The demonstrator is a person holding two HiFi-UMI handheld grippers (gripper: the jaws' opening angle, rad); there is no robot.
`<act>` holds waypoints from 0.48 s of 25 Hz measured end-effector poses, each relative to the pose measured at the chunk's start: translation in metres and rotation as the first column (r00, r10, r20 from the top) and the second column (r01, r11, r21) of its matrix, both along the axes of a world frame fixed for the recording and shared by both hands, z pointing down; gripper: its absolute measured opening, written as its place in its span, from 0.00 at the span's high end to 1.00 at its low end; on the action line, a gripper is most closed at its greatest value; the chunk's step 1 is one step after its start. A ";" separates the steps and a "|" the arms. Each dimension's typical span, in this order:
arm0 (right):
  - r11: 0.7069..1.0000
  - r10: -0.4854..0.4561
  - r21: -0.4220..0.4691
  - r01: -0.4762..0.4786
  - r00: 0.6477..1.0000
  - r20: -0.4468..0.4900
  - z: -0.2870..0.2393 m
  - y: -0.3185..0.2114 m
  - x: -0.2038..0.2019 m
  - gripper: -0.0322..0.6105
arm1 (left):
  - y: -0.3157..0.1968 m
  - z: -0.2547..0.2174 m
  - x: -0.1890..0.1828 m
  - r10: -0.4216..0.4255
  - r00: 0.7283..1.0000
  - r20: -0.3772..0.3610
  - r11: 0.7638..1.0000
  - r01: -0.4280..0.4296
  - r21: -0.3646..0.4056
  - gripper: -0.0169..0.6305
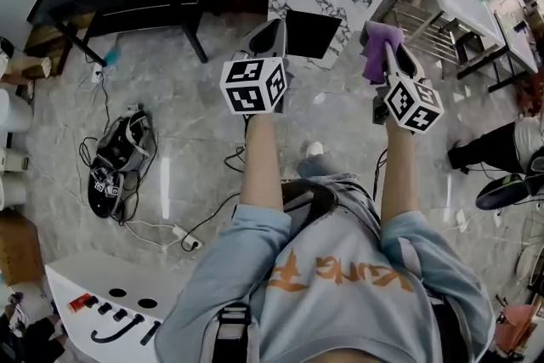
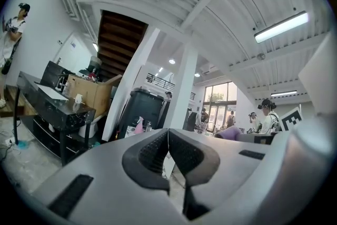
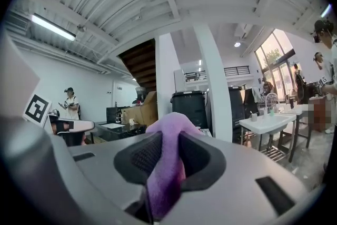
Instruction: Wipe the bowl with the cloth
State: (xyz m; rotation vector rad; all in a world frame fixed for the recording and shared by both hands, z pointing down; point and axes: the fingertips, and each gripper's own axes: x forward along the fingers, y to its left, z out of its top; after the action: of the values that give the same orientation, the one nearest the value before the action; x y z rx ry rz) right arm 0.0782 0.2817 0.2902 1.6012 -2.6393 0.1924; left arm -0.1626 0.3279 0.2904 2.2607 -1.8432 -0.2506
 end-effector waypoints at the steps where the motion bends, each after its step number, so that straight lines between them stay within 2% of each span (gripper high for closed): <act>1: 1.000 -0.012 0.013 0.012 1.000 0.000 -0.005 -0.003 -0.005 0.79 | -0.002 -0.001 -0.003 0.000 1.000 0.000 1.000 0.000 0.000 0.94; 6: 0.997 -0.046 0.067 0.046 0.999 0.002 -0.029 -0.023 -0.022 0.79 | -0.013 -0.016 -0.006 0.030 0.999 0.033 0.999 -0.031 0.031 0.94; 12: 0.989 -0.104 0.105 0.102 0.995 0.011 -0.047 -0.046 -0.045 0.79 | -0.020 -0.028 -0.044 -0.041 0.999 0.012 0.996 0.040 0.080 0.94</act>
State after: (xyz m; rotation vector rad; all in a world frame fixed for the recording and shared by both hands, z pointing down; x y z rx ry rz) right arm 0.0328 0.2355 0.2428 1.4917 -2.7794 0.0644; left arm -0.2062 0.3075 0.2625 2.2842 -1.9207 -0.3212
